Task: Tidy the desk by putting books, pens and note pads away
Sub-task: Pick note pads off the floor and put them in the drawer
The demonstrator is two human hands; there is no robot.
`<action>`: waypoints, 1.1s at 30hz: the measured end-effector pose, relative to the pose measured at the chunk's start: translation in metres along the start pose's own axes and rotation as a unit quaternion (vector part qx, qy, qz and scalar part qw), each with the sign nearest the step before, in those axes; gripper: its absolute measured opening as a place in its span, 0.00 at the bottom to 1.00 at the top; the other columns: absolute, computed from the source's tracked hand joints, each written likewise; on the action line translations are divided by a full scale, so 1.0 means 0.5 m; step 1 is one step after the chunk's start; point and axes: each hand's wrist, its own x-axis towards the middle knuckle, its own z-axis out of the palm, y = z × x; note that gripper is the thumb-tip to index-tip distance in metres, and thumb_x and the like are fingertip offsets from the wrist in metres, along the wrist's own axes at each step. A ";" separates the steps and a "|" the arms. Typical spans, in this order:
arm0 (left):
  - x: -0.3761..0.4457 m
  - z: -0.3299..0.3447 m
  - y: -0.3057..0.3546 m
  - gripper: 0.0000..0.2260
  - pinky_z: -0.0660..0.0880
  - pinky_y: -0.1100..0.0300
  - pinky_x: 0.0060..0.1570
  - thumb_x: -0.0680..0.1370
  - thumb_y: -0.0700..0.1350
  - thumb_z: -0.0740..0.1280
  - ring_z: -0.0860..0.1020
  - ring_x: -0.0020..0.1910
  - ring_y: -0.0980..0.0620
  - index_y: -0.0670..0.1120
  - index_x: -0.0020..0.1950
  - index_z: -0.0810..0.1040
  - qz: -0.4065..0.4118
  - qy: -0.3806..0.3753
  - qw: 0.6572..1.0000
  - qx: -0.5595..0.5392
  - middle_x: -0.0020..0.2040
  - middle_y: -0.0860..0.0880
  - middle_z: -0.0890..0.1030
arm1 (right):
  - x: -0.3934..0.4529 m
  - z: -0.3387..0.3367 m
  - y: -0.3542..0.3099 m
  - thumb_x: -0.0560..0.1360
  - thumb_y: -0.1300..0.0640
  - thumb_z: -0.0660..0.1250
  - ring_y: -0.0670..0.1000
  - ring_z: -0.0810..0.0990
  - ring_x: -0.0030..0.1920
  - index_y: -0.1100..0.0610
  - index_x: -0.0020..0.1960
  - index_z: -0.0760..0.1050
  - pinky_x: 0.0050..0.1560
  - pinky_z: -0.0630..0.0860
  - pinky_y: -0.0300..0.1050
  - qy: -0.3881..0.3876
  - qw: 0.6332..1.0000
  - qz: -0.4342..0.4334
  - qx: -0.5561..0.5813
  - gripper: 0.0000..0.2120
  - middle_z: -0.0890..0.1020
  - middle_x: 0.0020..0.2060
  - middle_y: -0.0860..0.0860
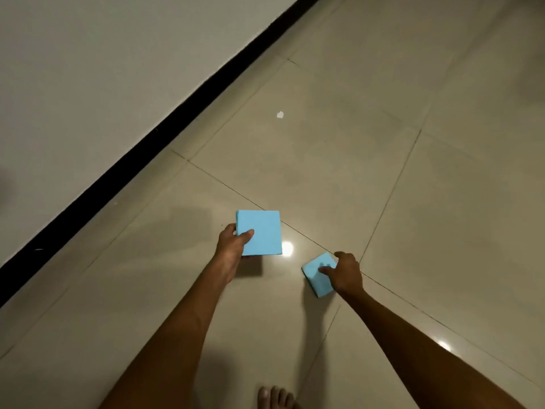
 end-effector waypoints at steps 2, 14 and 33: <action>0.037 0.052 -0.018 0.10 0.74 0.47 0.58 0.77 0.39 0.66 0.77 0.53 0.42 0.42 0.58 0.73 0.004 -0.015 1.000 0.020 0.57 0.40 0.78 | 0.034 0.003 0.040 0.69 0.49 0.73 0.59 0.69 0.65 0.61 0.69 0.67 0.61 0.69 0.54 0.006 0.999 0.030 -0.032 0.33 0.71 0.65 0.58; 0.150 0.177 -0.104 0.15 0.75 0.48 0.55 0.76 0.44 0.69 0.79 0.54 0.40 0.39 0.60 0.75 0.002 -0.046 0.994 0.102 0.56 0.39 0.80 | 0.109 0.100 0.102 0.65 0.47 0.76 0.57 0.68 0.63 0.59 0.65 0.64 0.58 0.71 0.51 0.034 0.987 0.047 -0.148 0.36 0.70 0.61 0.56; 0.043 0.250 0.021 0.07 0.68 0.59 0.36 0.79 0.43 0.61 0.73 0.43 0.45 0.39 0.49 0.73 0.059 -0.011 0.960 0.274 0.45 0.40 0.76 | -0.006 -0.128 0.054 0.77 0.60 0.64 0.50 0.76 0.40 0.58 0.47 0.75 0.36 0.72 0.43 0.015 0.838 0.131 0.529 0.02 0.79 0.42 0.52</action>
